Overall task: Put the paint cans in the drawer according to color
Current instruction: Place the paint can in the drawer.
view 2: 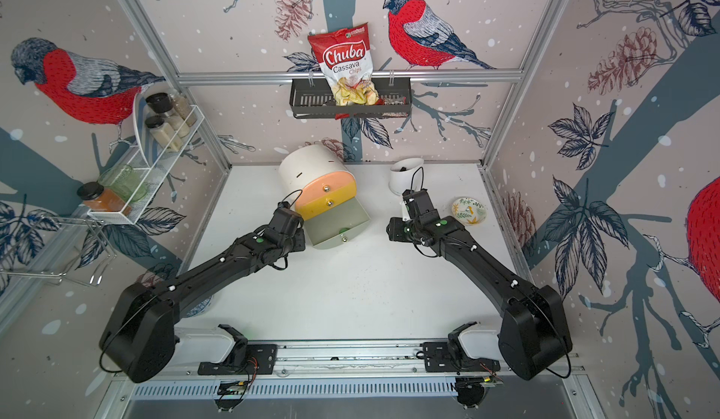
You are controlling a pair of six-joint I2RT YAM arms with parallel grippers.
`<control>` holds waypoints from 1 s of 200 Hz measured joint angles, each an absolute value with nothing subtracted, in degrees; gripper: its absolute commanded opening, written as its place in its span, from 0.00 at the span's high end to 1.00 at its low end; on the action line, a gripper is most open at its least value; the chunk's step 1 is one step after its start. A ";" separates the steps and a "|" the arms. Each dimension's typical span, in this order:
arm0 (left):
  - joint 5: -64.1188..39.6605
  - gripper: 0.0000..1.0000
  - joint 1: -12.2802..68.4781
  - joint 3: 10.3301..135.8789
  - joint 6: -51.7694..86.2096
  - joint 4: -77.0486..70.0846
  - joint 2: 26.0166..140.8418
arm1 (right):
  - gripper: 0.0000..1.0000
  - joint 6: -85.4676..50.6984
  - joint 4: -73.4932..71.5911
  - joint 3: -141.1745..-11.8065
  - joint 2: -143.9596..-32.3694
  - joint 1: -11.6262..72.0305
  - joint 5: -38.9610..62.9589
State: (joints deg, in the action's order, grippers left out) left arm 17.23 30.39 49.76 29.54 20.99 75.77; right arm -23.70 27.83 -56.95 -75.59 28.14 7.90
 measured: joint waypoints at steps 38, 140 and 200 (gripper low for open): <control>18.81 0.79 33.95 58.28 28.93 25.58 75.88 | 0.48 -23.70 27.94 -56.93 -75.59 28.12 8.05; 19.42 0.79 37.87 67.96 27.05 23.77 91.68 | 0.48 -23.73 28.42 -56.90 -74.52 28.12 8.29; 19.73 0.78 38.02 65.93 27.00 18.90 96.57 | 0.48 -23.73 28.45 -56.64 -74.50 28.12 8.32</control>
State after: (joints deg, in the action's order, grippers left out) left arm 19.73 38.02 65.93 27.00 18.90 96.57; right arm -23.73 28.45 -56.64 -74.50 28.12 8.32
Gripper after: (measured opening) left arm 0.335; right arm 0.521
